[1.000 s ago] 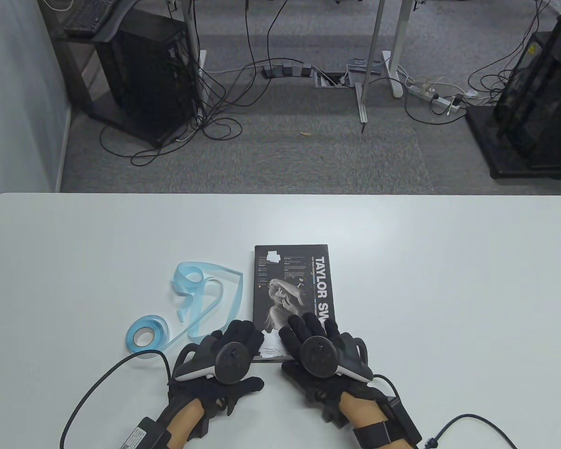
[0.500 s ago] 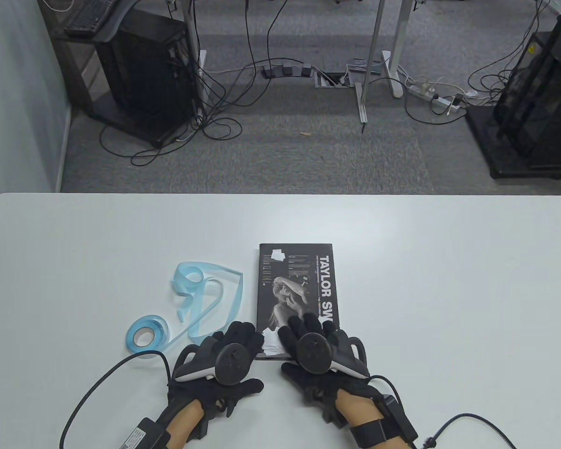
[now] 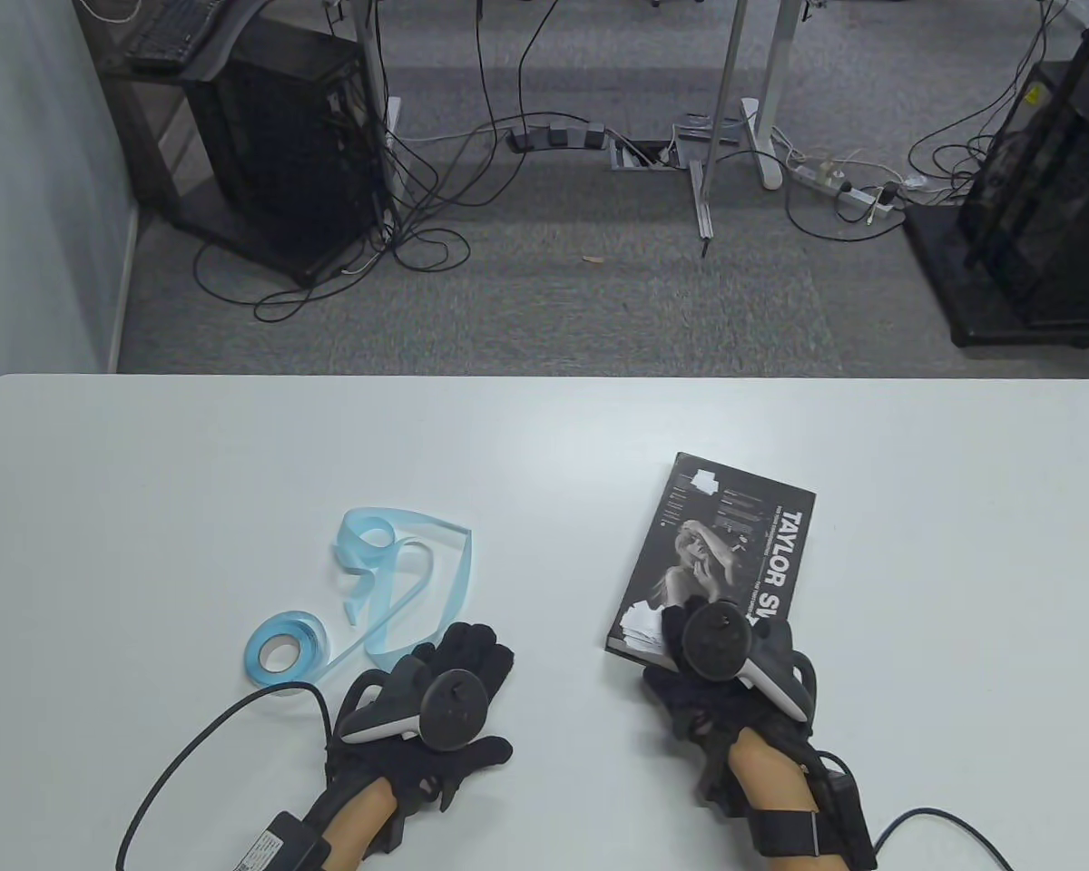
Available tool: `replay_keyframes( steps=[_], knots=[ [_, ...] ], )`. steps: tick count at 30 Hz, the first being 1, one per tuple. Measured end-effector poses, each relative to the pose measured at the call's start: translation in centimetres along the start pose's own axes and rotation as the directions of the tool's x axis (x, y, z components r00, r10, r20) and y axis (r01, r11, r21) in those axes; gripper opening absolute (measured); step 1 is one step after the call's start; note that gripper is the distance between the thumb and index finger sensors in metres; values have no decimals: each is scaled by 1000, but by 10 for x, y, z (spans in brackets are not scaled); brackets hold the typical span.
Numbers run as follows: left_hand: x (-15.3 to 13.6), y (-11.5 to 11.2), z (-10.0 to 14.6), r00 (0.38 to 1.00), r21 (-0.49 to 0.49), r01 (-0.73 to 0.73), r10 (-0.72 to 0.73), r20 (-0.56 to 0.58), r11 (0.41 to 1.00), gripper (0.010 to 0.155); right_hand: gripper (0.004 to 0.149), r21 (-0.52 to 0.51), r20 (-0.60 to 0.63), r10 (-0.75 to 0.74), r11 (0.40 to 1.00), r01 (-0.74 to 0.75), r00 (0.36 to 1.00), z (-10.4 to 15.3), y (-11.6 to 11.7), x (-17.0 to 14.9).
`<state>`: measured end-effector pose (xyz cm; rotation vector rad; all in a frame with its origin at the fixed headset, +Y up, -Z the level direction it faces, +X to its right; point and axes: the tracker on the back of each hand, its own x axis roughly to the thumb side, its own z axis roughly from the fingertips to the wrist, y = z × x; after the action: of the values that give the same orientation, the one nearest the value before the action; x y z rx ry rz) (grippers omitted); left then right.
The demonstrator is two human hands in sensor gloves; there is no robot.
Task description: Tear off one label from label roll
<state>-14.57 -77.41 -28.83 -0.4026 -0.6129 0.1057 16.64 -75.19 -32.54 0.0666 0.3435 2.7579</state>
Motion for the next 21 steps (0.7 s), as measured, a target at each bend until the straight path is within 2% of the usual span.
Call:
replay_keyframes(
  steps=[10, 17, 21],
  knots=[
    [1, -2, 1, 1000, -24, -9, 9, -4, 1000, 93, 64, -98, -183, -134, 988, 118, 974, 6, -28, -60],
    [2, -3, 1, 1000, -32, -12, 12, 1, 999, 93, 63, -196, -205, -253, 957, 213, 946, 0, -29, -90],
    [1, -3, 1, 1000, -33, -13, 13, 1, 999, 93, 63, -219, -211, -267, 950, 221, 940, -2, -28, -95]
  ],
)
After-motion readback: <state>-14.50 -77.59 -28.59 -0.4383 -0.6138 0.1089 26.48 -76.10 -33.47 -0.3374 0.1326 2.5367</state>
